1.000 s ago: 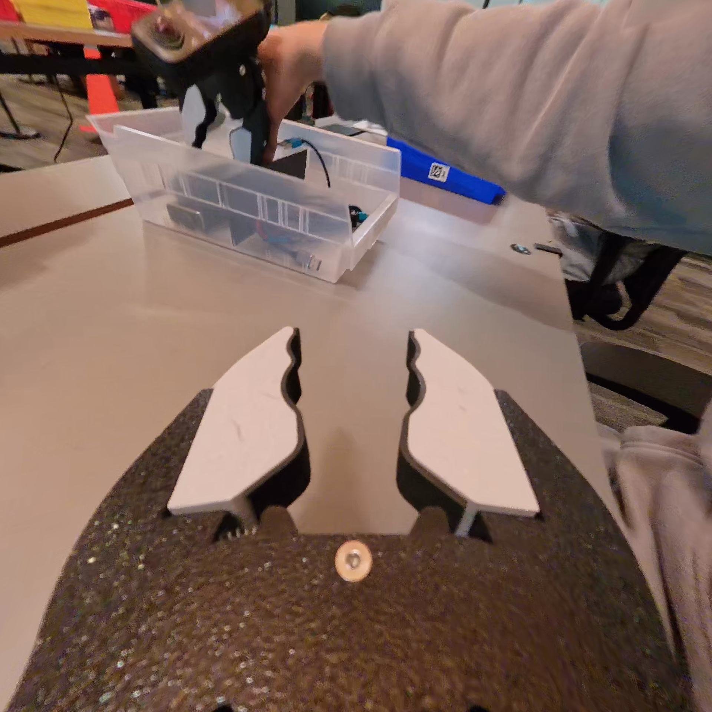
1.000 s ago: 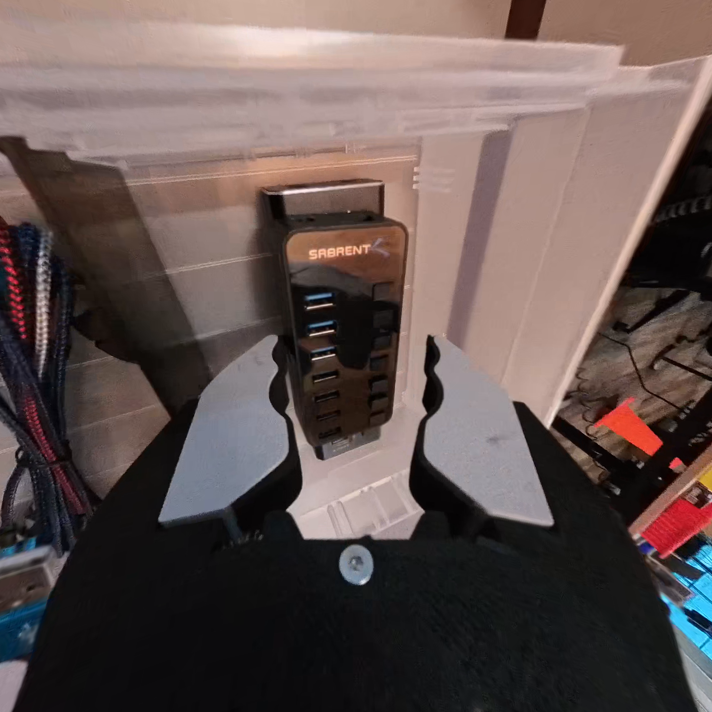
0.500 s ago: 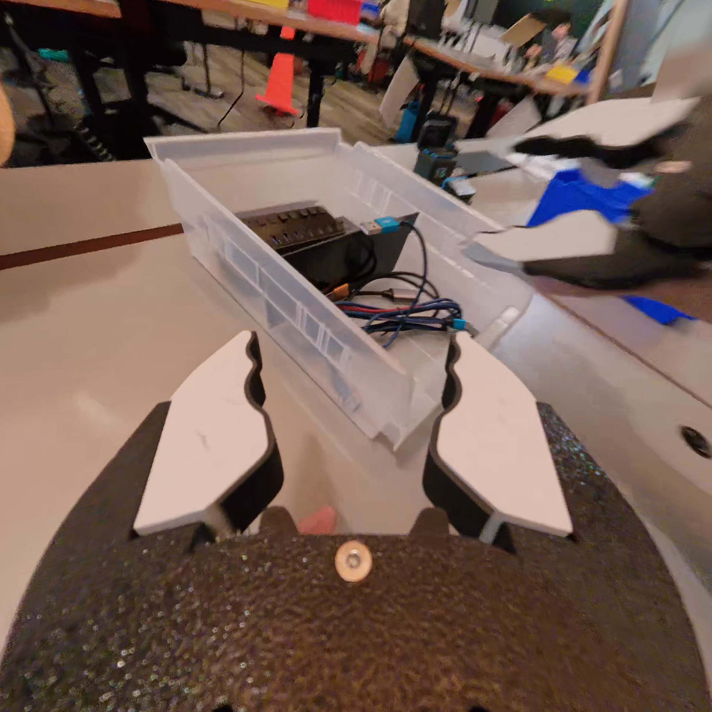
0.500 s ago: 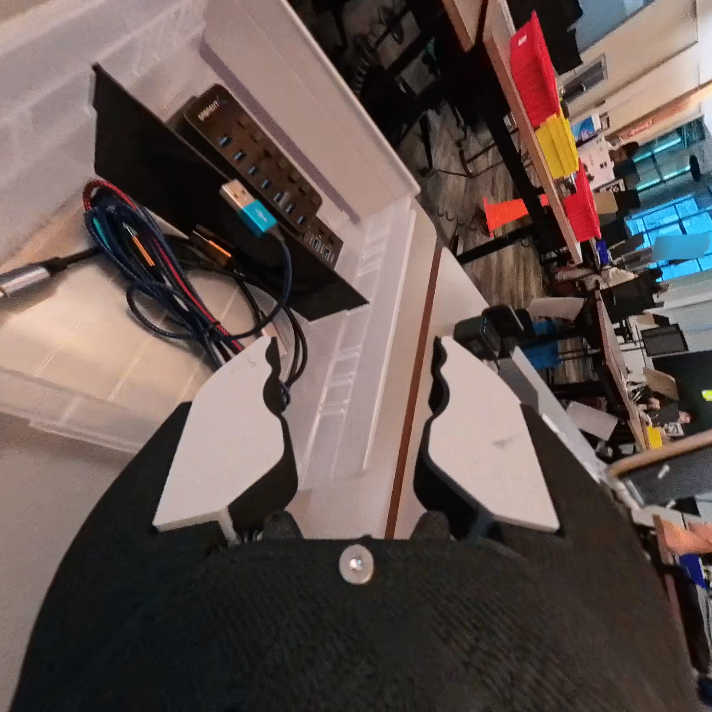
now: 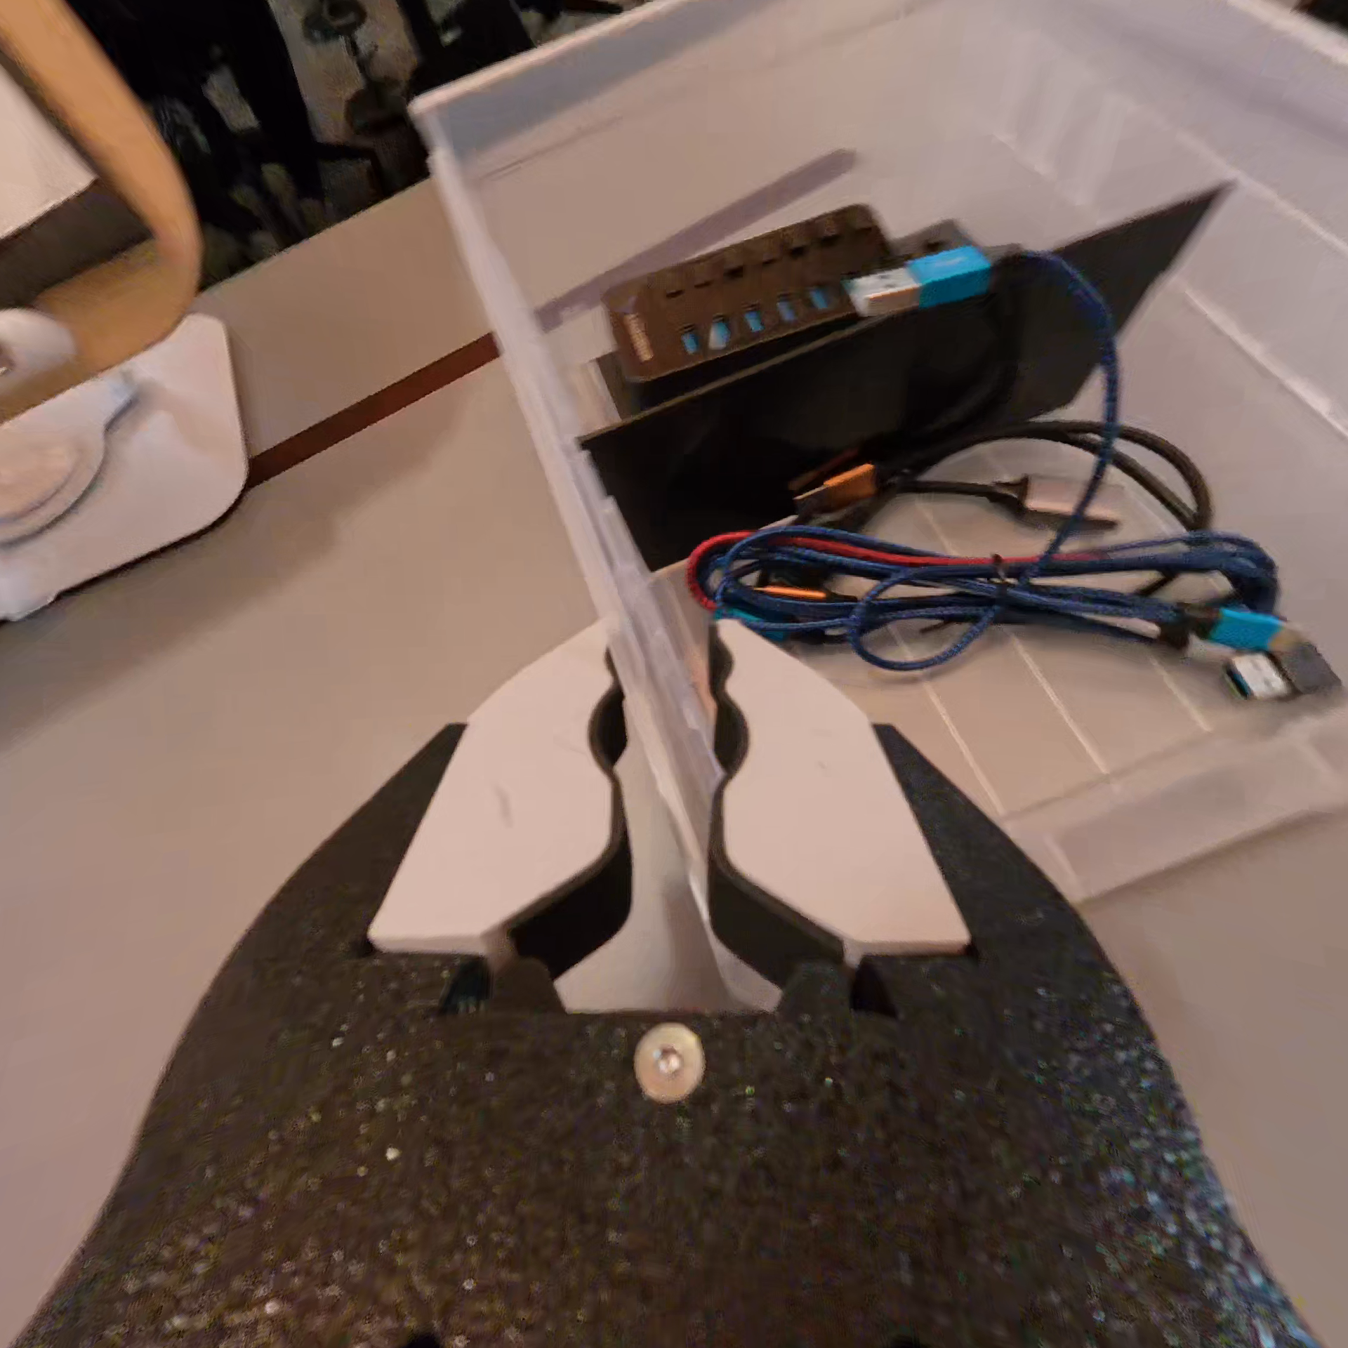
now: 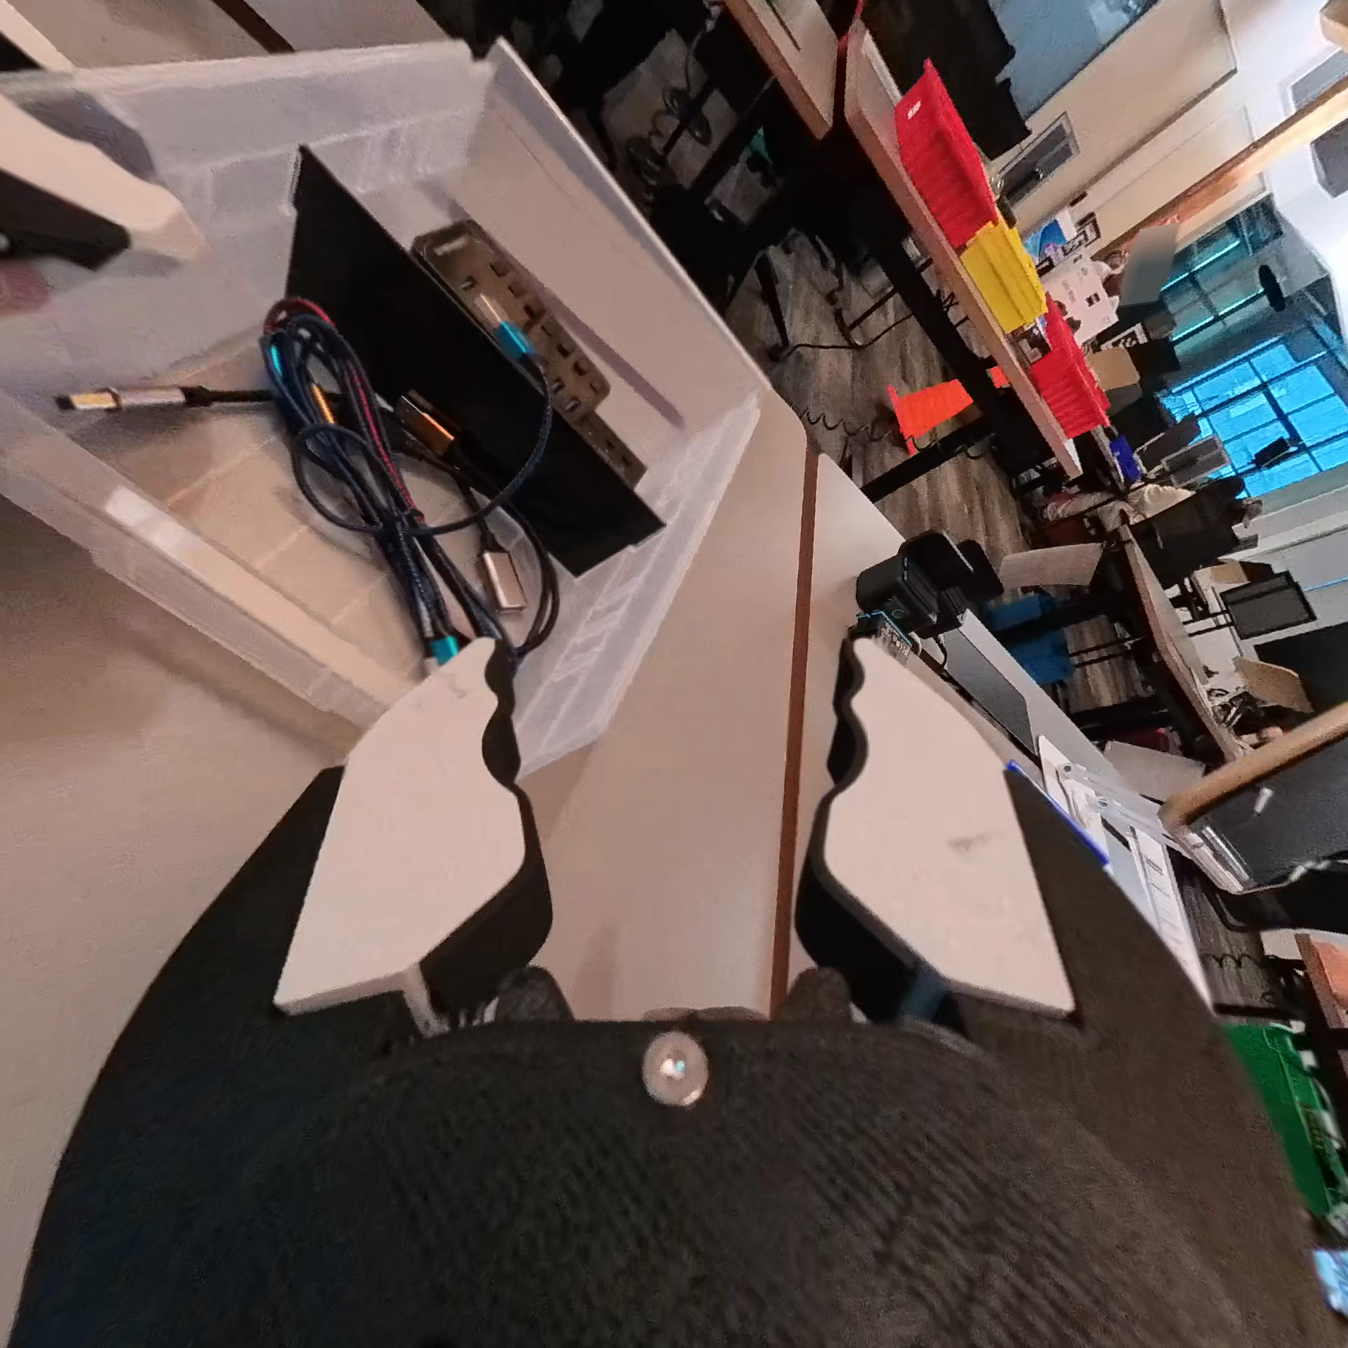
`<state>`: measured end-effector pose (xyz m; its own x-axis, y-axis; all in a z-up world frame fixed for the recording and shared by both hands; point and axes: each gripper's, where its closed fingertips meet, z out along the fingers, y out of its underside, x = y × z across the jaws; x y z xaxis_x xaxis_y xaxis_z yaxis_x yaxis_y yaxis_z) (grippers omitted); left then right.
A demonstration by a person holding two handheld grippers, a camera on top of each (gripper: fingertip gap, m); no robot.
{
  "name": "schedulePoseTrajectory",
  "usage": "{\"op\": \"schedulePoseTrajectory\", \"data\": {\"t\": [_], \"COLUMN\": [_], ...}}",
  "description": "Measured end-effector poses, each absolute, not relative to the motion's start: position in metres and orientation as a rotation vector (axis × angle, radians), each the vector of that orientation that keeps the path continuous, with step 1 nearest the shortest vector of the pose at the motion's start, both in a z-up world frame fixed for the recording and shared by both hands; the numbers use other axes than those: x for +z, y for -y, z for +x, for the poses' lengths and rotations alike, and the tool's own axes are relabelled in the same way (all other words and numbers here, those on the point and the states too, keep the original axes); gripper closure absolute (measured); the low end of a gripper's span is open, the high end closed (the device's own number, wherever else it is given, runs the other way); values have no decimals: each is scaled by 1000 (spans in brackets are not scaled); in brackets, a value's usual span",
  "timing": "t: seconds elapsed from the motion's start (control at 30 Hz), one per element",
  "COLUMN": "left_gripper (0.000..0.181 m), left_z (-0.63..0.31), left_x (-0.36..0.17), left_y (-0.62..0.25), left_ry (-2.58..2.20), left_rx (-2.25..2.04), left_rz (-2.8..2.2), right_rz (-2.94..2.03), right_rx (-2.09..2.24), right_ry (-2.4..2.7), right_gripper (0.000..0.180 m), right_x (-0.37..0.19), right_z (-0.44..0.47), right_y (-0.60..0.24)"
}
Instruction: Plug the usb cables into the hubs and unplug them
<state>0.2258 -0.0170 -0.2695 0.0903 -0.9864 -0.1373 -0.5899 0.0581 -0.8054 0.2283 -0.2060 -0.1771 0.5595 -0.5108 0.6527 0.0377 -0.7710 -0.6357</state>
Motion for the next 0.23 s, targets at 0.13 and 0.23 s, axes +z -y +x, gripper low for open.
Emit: {"op": "schedulePoseTrajectory", "data": {"t": [0.13,0.23], "left_gripper": [172,172], "left_z": [194,155], "left_x": [-270,-270], "left_y": [-17,-29], "left_ry": [-1678,-1716], "left_rx": [-706,-748], "left_rz": [-1591,-1544], "right_rz": [-2152,-2057], "right_rx": [-1088,-872], "right_ry": [-297,-257], "right_gripper": [91,90], "right_x": [-164,-147], "right_z": [203,180], "right_y": [179,140]}}
